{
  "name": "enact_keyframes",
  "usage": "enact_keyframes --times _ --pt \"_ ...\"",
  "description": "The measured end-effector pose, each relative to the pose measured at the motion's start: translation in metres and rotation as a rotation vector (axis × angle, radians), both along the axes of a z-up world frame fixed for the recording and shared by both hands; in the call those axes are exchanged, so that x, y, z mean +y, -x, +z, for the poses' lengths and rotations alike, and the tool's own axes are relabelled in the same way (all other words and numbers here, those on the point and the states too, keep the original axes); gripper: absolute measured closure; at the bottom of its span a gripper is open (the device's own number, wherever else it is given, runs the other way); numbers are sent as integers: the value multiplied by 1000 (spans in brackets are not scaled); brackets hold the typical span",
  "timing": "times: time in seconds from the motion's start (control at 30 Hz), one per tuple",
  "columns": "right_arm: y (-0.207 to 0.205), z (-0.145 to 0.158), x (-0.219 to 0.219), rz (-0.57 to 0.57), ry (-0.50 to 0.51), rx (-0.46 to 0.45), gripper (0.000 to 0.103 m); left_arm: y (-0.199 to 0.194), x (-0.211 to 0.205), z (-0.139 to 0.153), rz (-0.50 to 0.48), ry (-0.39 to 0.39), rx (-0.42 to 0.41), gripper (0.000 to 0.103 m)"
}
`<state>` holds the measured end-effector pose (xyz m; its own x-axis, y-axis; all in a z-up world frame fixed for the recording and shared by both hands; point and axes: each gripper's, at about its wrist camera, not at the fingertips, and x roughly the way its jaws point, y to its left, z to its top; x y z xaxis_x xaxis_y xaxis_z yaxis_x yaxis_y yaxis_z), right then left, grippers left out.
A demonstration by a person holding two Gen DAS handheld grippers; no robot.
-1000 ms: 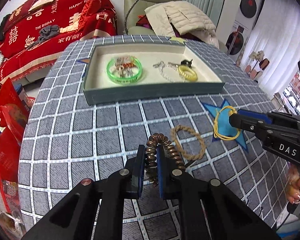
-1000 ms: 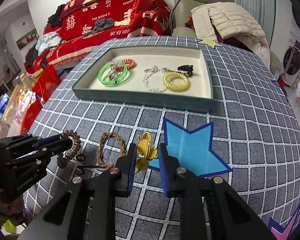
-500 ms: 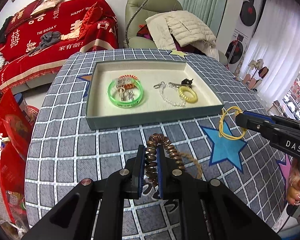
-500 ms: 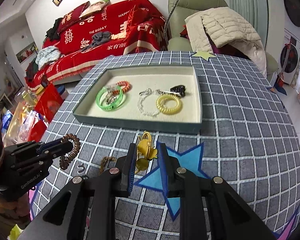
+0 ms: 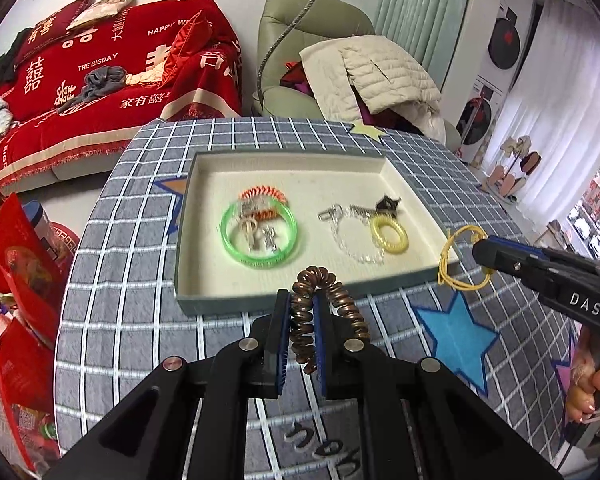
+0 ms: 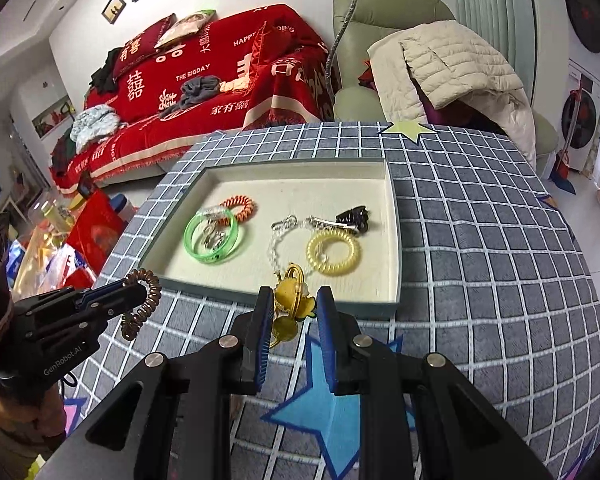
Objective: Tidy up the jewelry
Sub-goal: 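Carry the bead coil and hair tie into the tray and open both tools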
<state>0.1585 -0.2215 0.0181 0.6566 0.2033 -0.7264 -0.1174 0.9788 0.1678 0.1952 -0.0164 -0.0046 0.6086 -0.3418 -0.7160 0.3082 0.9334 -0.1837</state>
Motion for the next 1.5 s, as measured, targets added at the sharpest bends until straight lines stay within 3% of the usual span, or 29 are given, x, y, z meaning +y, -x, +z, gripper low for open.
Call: enact_keyframes --times 0.43,0.8,1.27,1.5 --pt "-56 -9 -8 -23 -24 23 79 -55 -18 -10 20 -36 2 71" --pt "-99 -35 -8 -30 -18 64 79 -92 -27 -30 65 -75 15 71" --pt "-117 -69 -13 -57 -17 136 79 -107 -29 -56 93 -120 45 71" --pt "-121 -78 -12 -61 -3 149 78 -105 -40 -57 83 -193 18 71"
